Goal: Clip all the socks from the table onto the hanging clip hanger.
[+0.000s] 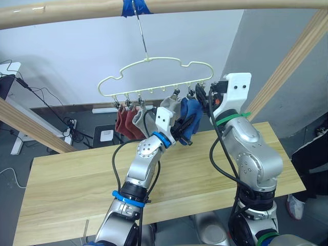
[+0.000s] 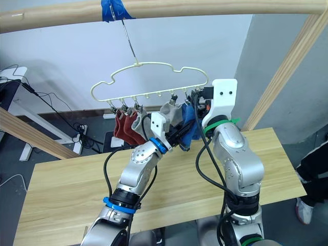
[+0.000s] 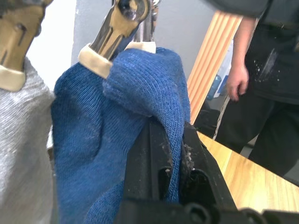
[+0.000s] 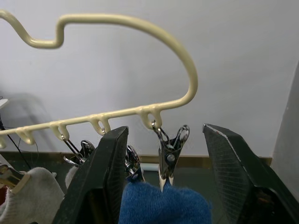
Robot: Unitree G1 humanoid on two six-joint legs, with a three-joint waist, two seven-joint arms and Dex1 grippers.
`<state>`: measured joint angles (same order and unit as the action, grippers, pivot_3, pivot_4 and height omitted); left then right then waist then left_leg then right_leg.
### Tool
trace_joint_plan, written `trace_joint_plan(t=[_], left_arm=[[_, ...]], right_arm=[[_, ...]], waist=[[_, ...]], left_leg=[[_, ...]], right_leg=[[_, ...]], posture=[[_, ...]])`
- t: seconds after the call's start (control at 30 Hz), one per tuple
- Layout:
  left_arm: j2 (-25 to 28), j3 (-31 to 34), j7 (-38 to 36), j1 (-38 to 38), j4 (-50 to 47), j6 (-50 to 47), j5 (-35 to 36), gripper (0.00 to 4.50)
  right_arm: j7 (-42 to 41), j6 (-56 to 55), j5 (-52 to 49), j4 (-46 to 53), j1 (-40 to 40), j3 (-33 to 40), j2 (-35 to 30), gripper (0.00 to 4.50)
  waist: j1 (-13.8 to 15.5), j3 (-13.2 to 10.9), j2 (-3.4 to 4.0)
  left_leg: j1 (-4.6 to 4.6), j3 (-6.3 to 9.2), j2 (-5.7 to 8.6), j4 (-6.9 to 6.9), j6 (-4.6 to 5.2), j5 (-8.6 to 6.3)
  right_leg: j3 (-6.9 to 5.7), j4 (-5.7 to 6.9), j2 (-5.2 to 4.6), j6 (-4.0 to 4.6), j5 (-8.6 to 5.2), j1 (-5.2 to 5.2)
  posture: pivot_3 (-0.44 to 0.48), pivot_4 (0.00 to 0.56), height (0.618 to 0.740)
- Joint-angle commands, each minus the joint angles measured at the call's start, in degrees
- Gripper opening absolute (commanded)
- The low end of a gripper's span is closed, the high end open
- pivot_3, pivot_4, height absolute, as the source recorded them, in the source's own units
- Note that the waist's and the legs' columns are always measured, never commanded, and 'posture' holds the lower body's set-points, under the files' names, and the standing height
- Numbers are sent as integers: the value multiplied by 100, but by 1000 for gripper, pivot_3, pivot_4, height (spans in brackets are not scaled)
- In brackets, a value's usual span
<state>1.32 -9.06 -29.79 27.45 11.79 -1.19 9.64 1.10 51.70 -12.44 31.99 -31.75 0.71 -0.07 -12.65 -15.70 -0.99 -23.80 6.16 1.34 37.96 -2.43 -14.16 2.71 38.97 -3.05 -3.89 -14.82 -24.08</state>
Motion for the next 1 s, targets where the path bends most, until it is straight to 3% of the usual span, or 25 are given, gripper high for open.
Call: trace_joint_plan(t=[0.03, 0.17, 0.3, 0.4, 0.67, 0.77, 0.87, 1.0], left_arm=[[70, -71, -166, -11, -154, -143, 32, 1421], [239, -105, -262, -163, -271, -260, -10, 2663], [791, -210, -929, -619, -730, -264, 123, 3843], [1011, -148, -1017, -766, -898, -348, 161, 3843], [2367, 441, -1580, -1663, -2071, -796, 518, 3843], [2909, 722, -1835, -2024, -2453, -942, 664, 4500], [3533, 1482, -1878, -2696, -2922, -1126, 857, 4500], [3955, 2033, -1884, -3166, -3086, -1475, 1039, 4500]], right_arm=[[-124, 73, -115, 401, 110, 150, -171, 2655], [-276, 151, -202, 541, 213, 250, -414, 2655], [-639, 174, -293, 714, 490, 370, -960, 2655], [-799, 133, -382, 765, 630, 406, -1209, 2655], [-2544, -658, -750, 833, 1485, 418, -2815, 2655], [-3350, -1257, -705, 556, 1640, 299, -3432, 3459], [-4272, -1938, -753, 134, 1723, 337, -4075, 4488], [-4842, -2392, -860, -326, 1635, 445, -4422, 4488]], waist=[[-1, 0, 0], [-7, 0, 0], [-6, 0, 0], [4, 0, 0], [23, 10, 3], [66, 31, 3], [113, 68, -4], [252, 118, 0]], left_leg=[[0, 0, 1, 0, 0, 0], [1, -2, 2, 0, 0, 0], [1, 0, -1, -4, 0, 0], [2, 1, -3, -3, 0, 0], [6, -2, -3, -5, 0, 1], [6, -1, -3, 0, 1, 2], [9, -9, -6, -2, 1, 2], [13, -6, -6, -1, 3, 4]], right_leg=[[0, 0, 0, 0, 0, 0], [0, 0, 0, 0, 0, 0], [-1, 0, 3, 0, 0, 0], [0, 0, 2, 0, 0, -1], [0, -2, 6, 0, 0, 1], [0, 0, 7, 0, -1, 2], [2, -6, 5, 0, -1, 2], [0, -5, 4, 1, -1, 6]], posture=[[-330, 241, 740], [-326, 232, 740], [-316, 222, 740], [-311, 218, 740], [-271, 193, 740], [-224, 164, 740], [-195, 146, 740], [-156, 121, 740]])
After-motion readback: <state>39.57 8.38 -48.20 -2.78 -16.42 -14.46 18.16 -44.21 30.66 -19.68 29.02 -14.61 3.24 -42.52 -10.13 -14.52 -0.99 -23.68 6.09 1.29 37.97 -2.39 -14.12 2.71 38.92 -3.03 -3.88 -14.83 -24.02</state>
